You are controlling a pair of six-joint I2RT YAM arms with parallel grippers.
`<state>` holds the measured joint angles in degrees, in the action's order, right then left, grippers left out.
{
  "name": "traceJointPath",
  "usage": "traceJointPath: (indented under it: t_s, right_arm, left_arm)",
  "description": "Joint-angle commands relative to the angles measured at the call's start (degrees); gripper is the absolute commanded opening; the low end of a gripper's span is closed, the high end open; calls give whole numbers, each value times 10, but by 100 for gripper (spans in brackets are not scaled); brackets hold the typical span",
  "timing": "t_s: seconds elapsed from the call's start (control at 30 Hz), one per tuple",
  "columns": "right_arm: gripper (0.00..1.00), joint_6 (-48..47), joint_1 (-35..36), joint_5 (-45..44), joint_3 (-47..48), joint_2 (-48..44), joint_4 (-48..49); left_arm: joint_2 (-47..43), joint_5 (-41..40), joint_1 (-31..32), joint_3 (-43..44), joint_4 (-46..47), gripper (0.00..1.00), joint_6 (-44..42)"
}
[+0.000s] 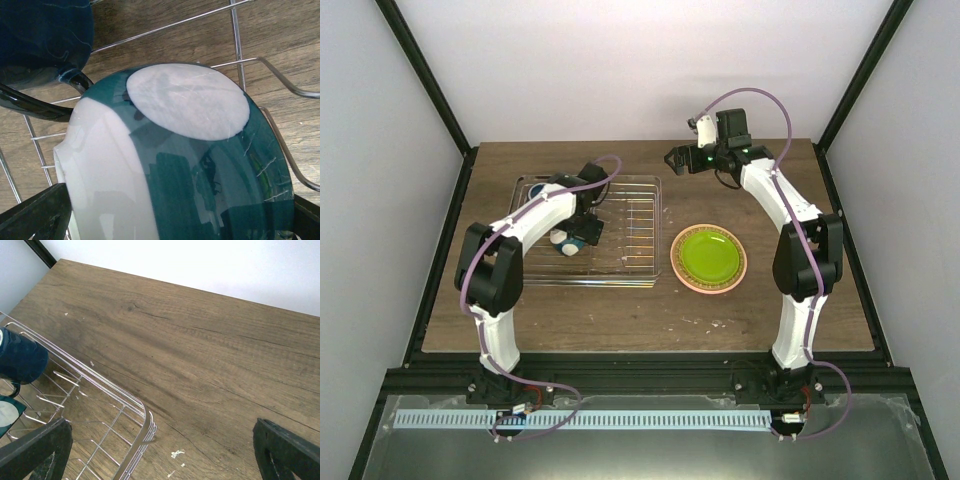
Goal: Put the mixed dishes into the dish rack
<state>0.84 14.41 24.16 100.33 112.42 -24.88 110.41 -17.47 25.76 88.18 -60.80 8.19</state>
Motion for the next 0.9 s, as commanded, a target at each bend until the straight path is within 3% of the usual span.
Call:
traceJointPath:
  t_s: [0.0, 0.2, 0.43, 0.87]
  right_arm:
    - [100, -8, -3, -1, 2, -14, -3]
    - [100, -8, -3, 2, 5, -9, -3]
    - [100, -8, -3, 4, 5, -8, -3]
    - [100, -7, -3, 8, 7, -5, -3]
  left_arm:
    - [72, 155, 9, -27, 17, 100, 6]
    - [47, 113, 9, -3, -13, 98, 10]
    - [36, 97, 6, 25, -46, 67, 8]
    - [25, 71, -6, 32, -71, 47, 3]
